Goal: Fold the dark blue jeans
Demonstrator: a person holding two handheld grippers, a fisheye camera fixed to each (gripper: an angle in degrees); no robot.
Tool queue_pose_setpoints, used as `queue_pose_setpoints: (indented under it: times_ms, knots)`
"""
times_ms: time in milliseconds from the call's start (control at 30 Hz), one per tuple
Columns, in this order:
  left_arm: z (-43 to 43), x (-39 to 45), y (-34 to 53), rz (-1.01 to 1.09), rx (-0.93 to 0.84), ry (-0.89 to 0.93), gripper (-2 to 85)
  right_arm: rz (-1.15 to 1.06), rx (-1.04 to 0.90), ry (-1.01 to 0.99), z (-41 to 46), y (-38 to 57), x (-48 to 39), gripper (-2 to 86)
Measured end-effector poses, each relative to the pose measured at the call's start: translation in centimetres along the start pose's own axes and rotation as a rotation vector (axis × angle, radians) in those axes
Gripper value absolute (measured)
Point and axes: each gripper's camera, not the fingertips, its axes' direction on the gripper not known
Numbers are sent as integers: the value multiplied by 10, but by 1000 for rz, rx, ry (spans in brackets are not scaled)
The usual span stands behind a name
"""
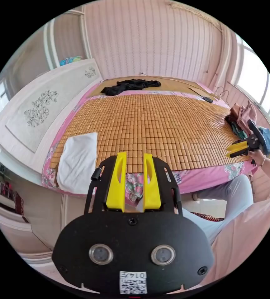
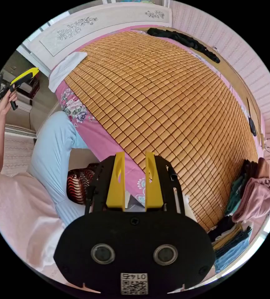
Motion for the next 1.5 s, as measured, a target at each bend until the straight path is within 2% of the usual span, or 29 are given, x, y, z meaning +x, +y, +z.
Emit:
queue_pose_setpoints:
  times_ms: [300, 467, 600, 700, 1100, 1333, 1500]
  knots:
    - [13, 245, -32, 468, 101, 52, 93, 442, 237, 56, -55, 197, 11, 119]
    - [23, 344, -27, 584, 155, 199, 96, 584, 279, 138, -65, 258, 6, 133]
    - [38, 424, -19, 724, 160, 242, 97, 695, 333, 256, -87, 305, 2, 139]
    - [50, 473, -14, 815, 175, 264, 98, 749, 361, 247, -99, 333, 9, 146]
    - [95, 617, -9, 1065, 180, 337, 99, 853, 399, 380, -149, 389, 58, 158]
    - [125, 672, -18, 1136, 184, 391, 101, 876, 390, 372, -177, 396, 107, 179]
    - [159, 716, -34, 1157, 175, 494, 109, 887, 370, 462, -197, 399, 141, 179]
